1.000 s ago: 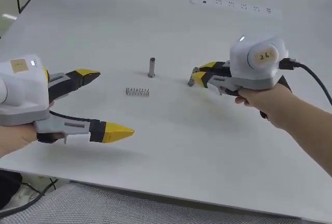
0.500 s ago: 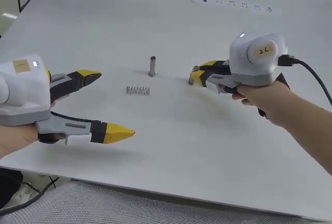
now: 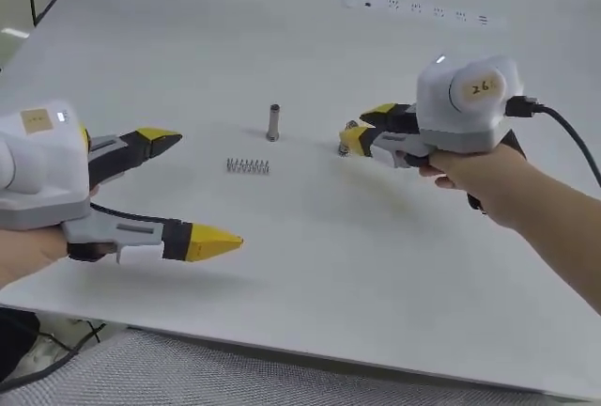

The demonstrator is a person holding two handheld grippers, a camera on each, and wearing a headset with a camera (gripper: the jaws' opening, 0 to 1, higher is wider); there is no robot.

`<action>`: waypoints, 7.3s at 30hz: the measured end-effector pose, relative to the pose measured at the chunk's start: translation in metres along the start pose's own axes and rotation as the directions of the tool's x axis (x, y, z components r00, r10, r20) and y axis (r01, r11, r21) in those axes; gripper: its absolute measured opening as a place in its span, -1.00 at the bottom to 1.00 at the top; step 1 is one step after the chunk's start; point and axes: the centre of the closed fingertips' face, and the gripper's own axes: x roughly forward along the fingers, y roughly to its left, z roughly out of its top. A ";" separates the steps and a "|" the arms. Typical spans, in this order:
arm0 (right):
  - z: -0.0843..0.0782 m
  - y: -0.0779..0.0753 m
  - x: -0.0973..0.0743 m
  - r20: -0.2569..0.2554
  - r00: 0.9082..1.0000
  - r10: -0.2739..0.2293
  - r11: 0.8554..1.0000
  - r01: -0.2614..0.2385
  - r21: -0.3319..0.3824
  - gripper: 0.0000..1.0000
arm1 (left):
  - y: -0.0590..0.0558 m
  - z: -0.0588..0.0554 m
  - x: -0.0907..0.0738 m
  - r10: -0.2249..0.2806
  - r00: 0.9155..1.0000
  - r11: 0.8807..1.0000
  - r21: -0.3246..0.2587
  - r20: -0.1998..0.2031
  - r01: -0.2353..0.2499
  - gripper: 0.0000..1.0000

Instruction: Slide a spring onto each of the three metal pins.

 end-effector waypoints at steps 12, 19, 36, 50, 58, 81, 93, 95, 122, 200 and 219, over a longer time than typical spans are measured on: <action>0.004 0.000 -0.018 0.030 1.000 -0.003 1.000 0.003 0.008 -0.39 | 0.000 0.004 0.003 -0.007 1.000 1.000 0.006 0.000 0.007 0.95; 0.005 -0.003 -0.029 0.055 0.998 -0.014 0.999 0.012 0.034 -0.36 | 0.000 0.005 0.004 -0.007 1.000 1.000 0.008 0.000 0.007 0.95; 0.005 0.021 -0.044 0.075 0.997 0.031 0.999 -0.033 0.017 -0.37 | 0.000 0.007 0.004 -0.003 1.000 1.000 0.008 0.004 0.003 0.95; 0.014 0.047 -0.031 0.033 0.993 0.115 0.988 -0.110 -0.107 -0.40 | 0.003 0.003 0.000 0.005 1.000 1.000 0.001 0.002 -0.005 0.95; 0.024 0.059 -0.016 0.005 0.986 0.165 0.970 -0.162 -0.179 -0.42 | 0.006 0.001 -0.001 0.007 1.000 1.000 0.006 -0.004 -0.007 0.95; 0.035 0.100 0.033 -0.141 0.943 0.303 0.874 -0.333 -0.353 -0.49 | 0.007 -0.007 -0.003 0.014 0.999 1.000 0.021 -0.033 -0.013 0.95; 0.026 0.110 0.055 -0.221 0.923 0.314 0.843 -0.378 -0.382 -0.54 | 0.009 -0.006 -0.002 0.013 0.999 1.000 0.024 -0.034 -0.012 0.95; 0.023 0.112 0.058 -0.233 0.919 0.317 0.840 -0.387 -0.382 -0.55 | 0.009 -0.005 -0.003 0.014 0.999 1.000 0.023 -0.031 -0.013 0.95; -0.001 0.112 0.079 -0.275 0.913 0.301 0.858 -0.385 -0.340 -0.74 | 0.008 0.000 0.003 0.001 1.000 0.999 0.035 -0.028 0.000 0.95; -0.010 0.101 -0.037 -0.191 0.916 0.353 0.804 -0.401 -0.439 -0.75 | -0.056 0.020 0.079 -0.375 0.927 0.923 0.100 0.014 0.372 -0.67; -0.012 0.104 -0.040 -0.201 0.910 0.362 0.790 -0.415 -0.452 -0.75 | -0.062 0.020 0.076 -0.404 0.915 0.911 0.094 0.006 0.402 -0.84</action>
